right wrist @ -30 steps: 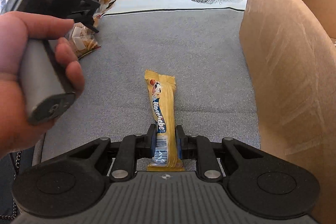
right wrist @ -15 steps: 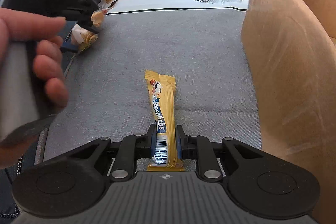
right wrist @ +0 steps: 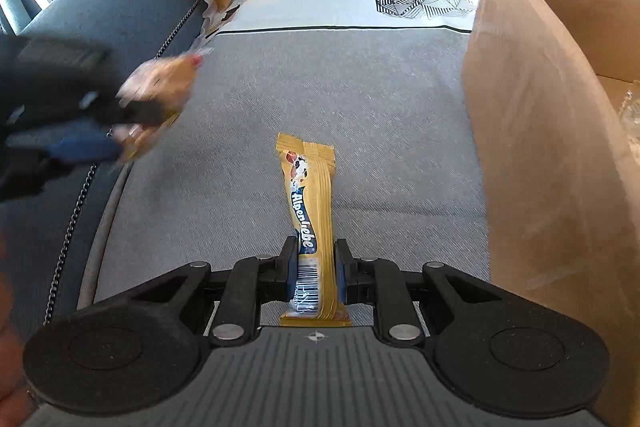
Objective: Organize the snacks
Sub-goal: 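Grasp the clear cracker bag with the left gripper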
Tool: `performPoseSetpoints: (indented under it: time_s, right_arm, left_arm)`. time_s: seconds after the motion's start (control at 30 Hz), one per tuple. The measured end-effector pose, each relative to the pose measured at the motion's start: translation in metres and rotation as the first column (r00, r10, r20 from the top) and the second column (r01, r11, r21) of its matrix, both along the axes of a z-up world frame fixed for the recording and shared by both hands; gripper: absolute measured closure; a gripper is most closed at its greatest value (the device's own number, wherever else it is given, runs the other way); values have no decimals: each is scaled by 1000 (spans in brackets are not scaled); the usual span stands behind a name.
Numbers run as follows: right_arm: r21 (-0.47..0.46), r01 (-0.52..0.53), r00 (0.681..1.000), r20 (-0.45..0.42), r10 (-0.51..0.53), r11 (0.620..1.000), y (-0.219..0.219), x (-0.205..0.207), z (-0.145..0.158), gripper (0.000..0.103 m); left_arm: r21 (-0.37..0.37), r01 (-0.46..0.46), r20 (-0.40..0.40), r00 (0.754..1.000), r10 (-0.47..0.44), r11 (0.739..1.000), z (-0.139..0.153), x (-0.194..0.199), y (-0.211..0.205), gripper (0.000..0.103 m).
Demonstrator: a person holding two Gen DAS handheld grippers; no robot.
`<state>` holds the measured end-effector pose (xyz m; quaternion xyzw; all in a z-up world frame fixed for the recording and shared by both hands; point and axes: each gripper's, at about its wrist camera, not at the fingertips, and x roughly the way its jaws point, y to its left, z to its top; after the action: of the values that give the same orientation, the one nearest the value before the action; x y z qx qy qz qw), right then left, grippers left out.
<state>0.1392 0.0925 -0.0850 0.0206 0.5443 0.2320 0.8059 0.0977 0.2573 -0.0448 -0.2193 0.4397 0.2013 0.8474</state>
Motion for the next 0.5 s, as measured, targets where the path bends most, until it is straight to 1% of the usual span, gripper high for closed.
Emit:
performPoseSetpoints:
  time_s: [0.07, 0.13, 0.17, 0.23, 0.37, 0.4, 0.47, 0.5]
  right_arm:
    - [6, -6, 1000, -11, 6, 1000, -3, -1, 0, 84]
    - [7, -17, 1000, -13, 18, 1000, -4, -2, 0, 84]
    - [6, -24, 1000, -16, 24, 1000, -4, -2, -1, 84]
    - [8, -37, 999, -25, 37, 999, -4, -6, -3, 84]
    - [4, -69, 996, -52, 69, 998, -1, -10, -7, 83]
    - [6, -75, 995, -62, 76, 997, 0, -10, -9, 82]
    - [4, -79, 995, -61, 80, 997, 0, -11, -10, 82]
    - [1, -79, 995, -59, 79, 997, 0, -12, -9, 82]
  left_arm:
    - [-51, 48, -37, 998, -50, 998, -9, -12, -3, 58]
    - [-115, 56, -57, 996, -63, 992, -16, -21, -3, 58]
    - [-135, 48, -64, 996, -57, 990, -17, -25, -1, 58]
    - [-134, 45, -79, 995, -56, 990, -21, -30, 1, 57]
    - [-142, 49, -104, 992, -65, 989, -27, -27, 1, 55]
    - [-131, 56, -111, 991, -71, 990, -28, -25, 0, 53]
    - [-100, 68, -132, 988, -81, 993, -30, -20, -1, 44]
    - [-88, 69, -137, 987, -81, 994, -31, -18, -1, 41]
